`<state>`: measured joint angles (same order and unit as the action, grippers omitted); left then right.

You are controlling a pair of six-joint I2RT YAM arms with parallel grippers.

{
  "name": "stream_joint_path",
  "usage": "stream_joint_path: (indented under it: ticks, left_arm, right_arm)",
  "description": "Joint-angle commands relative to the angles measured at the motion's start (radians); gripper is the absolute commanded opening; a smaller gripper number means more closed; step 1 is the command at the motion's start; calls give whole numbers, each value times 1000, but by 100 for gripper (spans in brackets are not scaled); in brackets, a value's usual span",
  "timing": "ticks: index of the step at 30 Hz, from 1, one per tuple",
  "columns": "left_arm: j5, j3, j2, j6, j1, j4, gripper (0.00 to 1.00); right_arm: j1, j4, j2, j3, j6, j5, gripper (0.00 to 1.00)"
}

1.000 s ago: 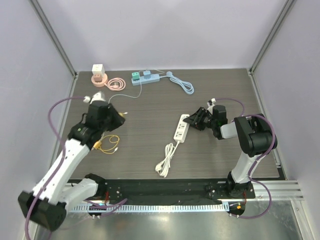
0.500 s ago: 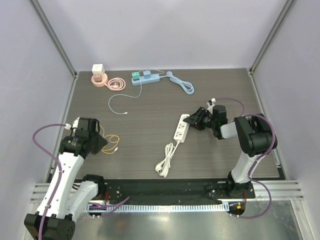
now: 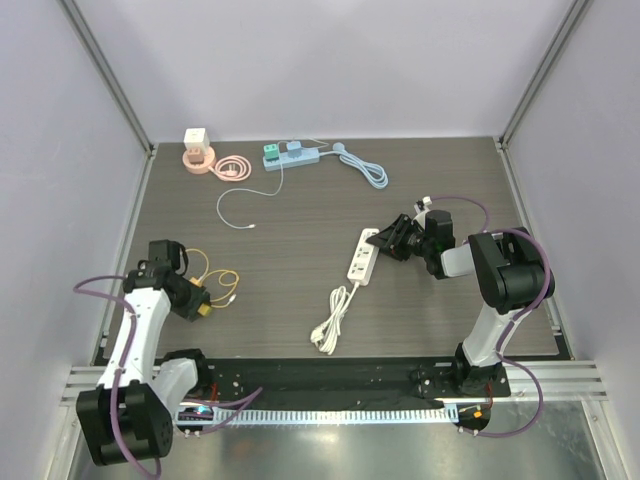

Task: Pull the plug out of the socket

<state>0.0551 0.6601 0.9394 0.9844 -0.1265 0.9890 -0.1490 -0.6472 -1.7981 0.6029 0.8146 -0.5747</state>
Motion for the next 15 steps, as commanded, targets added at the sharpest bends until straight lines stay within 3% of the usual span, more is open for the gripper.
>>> stream_joint_path:
  ticks: [1,8,12,15]
  left_arm:
    - [-30,24,35,-10,-38,-42,3]
    - [-104,18,105,-52,-102,-93,7]
    - [-129,15,134,-67,-122,-116,28]
    - [-138,18,148,-73,-131,-118,38]
  right_arm:
    - [8,52,-4,-5,-75,58,1]
    - [6,49,-9,-5,-74,58,1]
    - [6,50,-7,-5,-74,59,1]
    - [8,50,-9,-3,-75,58,1]
